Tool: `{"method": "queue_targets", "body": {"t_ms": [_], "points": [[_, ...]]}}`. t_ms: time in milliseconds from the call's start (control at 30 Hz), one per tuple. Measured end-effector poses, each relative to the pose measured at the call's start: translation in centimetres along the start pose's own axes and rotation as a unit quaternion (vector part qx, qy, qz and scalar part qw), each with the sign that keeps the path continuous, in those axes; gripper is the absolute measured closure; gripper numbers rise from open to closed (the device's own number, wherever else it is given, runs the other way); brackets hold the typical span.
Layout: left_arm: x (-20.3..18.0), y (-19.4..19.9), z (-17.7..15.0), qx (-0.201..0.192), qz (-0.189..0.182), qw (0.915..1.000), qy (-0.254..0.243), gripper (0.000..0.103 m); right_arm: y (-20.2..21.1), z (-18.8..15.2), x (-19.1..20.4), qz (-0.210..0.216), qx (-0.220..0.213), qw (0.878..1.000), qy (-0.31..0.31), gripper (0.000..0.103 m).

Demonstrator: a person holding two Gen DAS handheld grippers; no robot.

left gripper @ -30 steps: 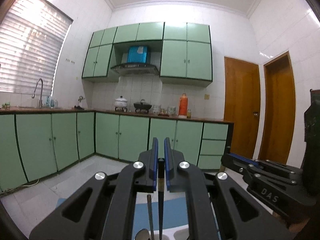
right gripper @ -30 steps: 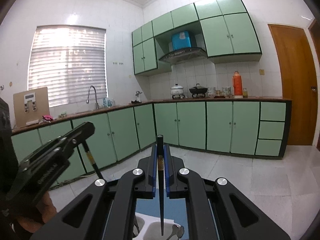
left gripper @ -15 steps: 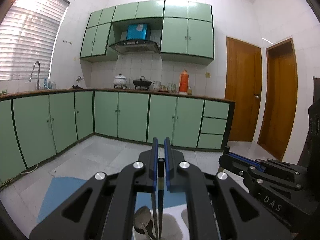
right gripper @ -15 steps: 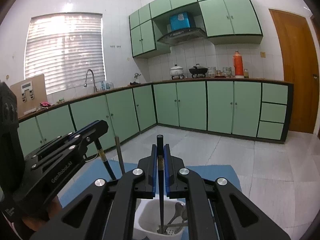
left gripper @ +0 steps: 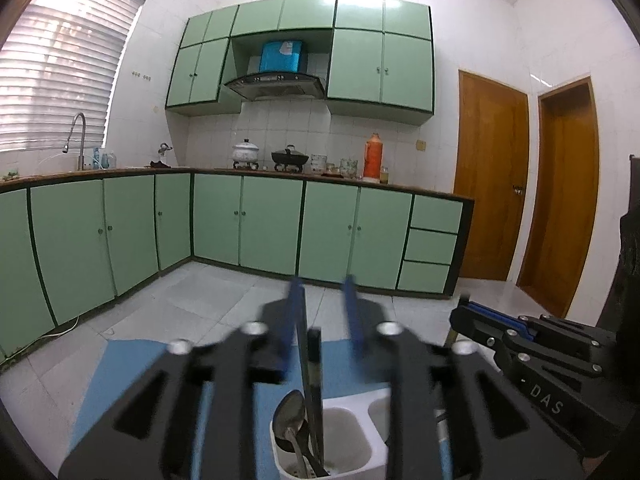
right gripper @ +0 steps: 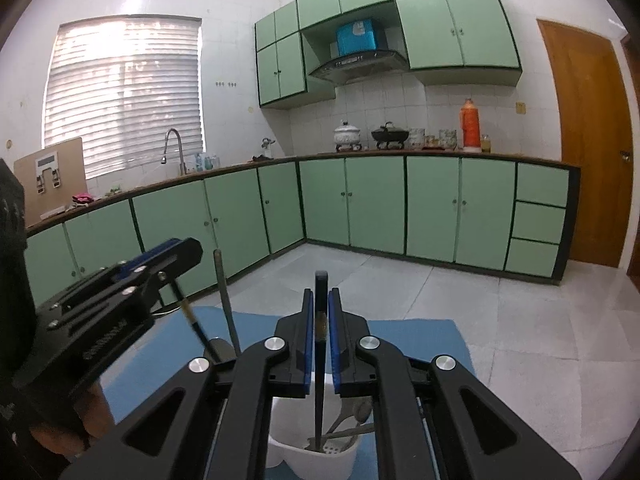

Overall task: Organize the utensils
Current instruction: 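Open both tools to release the black chopsticks into the holder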

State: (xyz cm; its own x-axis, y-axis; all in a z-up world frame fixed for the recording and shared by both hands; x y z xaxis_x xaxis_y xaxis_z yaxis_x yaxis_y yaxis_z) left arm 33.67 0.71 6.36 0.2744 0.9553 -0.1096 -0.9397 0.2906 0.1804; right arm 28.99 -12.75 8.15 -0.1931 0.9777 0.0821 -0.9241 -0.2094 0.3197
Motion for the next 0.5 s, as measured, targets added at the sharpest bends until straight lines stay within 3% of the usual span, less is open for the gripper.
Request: {"method": "queue_targets", "body": {"t_ms": [67, 167, 300, 433, 500], "points": [[-0.1, 0.6, 0.3, -0.006, -0.001, 1.0, 0.0, 0.07, 0.7, 0.3, -0.1, -0.003, -0.008, 1.0, 0.004, 0.095], [-0.1, 1.8, 0.6, -0.015, 0.0, 0.9999, 0.0, 0.059, 2.0, 0.6, -0.3, -0.006, -0.02, 1.0, 0.007, 0.091], [-0.2, 3.7, 0.6, -0.028, 0.005, 0.9996, 0.0, 0.033, 4.0, 0.7, -0.8, -0.01, -0.037, 0.999, 0.002, 0.071], [-0.3, 6.0, -0.2, -0.036, 0.008, 0.9993, 0.001, 0.02, 6.6, -0.1, -1.0, -0.015, -0.054, 0.998, 0.003, 0.058], [-0.2, 7.0, -0.7, -0.039, 0.013, 0.9991, 0.006, 0.015, 7.7, -0.8, -0.9, -0.018, -0.058, 0.998, 0.006, 0.045]]}}
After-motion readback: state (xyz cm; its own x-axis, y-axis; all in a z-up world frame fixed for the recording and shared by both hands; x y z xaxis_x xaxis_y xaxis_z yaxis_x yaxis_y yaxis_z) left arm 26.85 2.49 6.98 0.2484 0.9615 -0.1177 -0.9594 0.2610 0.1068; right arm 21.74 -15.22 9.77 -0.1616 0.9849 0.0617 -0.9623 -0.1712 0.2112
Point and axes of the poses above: each gripper's, at about its wrist camera, not at the fingertips, and y roughly against the way its jaws point, x to its left, z to its top, the point moved 3 cm from there along -y, roughly the way its jaws point, and after that the axes turned 3 degrees about -z, right-handed, at the moved point
